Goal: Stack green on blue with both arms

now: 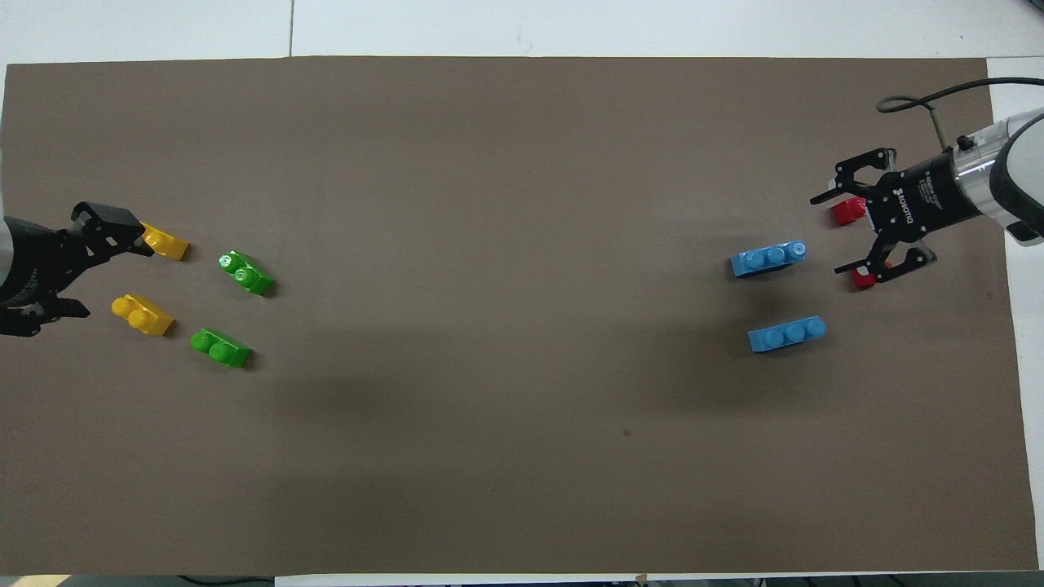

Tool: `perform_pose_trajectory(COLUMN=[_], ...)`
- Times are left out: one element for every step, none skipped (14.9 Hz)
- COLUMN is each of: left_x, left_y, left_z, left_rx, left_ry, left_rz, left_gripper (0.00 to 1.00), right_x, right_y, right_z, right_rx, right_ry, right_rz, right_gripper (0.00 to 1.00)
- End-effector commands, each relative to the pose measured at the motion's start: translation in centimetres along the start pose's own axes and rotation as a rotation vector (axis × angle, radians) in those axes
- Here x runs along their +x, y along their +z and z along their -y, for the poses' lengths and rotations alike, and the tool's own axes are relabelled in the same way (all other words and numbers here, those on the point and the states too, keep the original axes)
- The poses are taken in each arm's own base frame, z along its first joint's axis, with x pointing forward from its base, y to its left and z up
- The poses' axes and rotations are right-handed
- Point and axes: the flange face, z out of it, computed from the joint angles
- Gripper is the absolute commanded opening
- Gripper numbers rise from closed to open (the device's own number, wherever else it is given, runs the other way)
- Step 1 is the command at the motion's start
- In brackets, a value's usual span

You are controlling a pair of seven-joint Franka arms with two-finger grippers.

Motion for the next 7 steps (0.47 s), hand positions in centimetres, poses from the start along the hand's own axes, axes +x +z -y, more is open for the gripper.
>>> perform_pose_trajectory(left_x=[-0.7, -0.6, -0.3, 0.0, 0.4, 0.6, 0.9], left_y=[3.2, 4.6, 5.9, 7.2, 8.4, 9.3, 10.1], left_z=[0.6, 0.5, 0.4, 0.1, -0.2, -0.5, -0.5], left_rx=[-0.009, -0.019, -0.016, -0.007, -0.001, 0.000, 0.006], left_ry=[-0.100, -0.120, -0.123, -0.124, -0.124, -0.124, -0.128], left_rz=[-0.017, -0.025, -0.021, -0.009, -0.001, 0.002, 0.009], left_gripper=[1.00, 1.00, 1.00, 1.00, 1.00, 1.00, 1.00], right_x=[2.9, 4.2, 5.2, 5.8, 6.1, 6.4, 6.7], right_y=[1.5, 1.7, 2.1, 2.6, 2.9, 3.3, 3.8], right_z=[-0.2, -0.3, -0.3, -0.1, 0.0, 0.2, 0.4], right_rx=[-0.002, 0.001, 0.007, 0.013, 0.017, 0.019, 0.024], right_ry=[-0.066, -0.079, -0.091, -0.095, -0.091, -0.088, -0.086], right_rz=[0.031, 0.030, 0.027, 0.022, 0.018, 0.015, 0.011], right_gripper=[1.00, 1.00, 1.00, 1.00, 1.00, 1.00, 1.00])
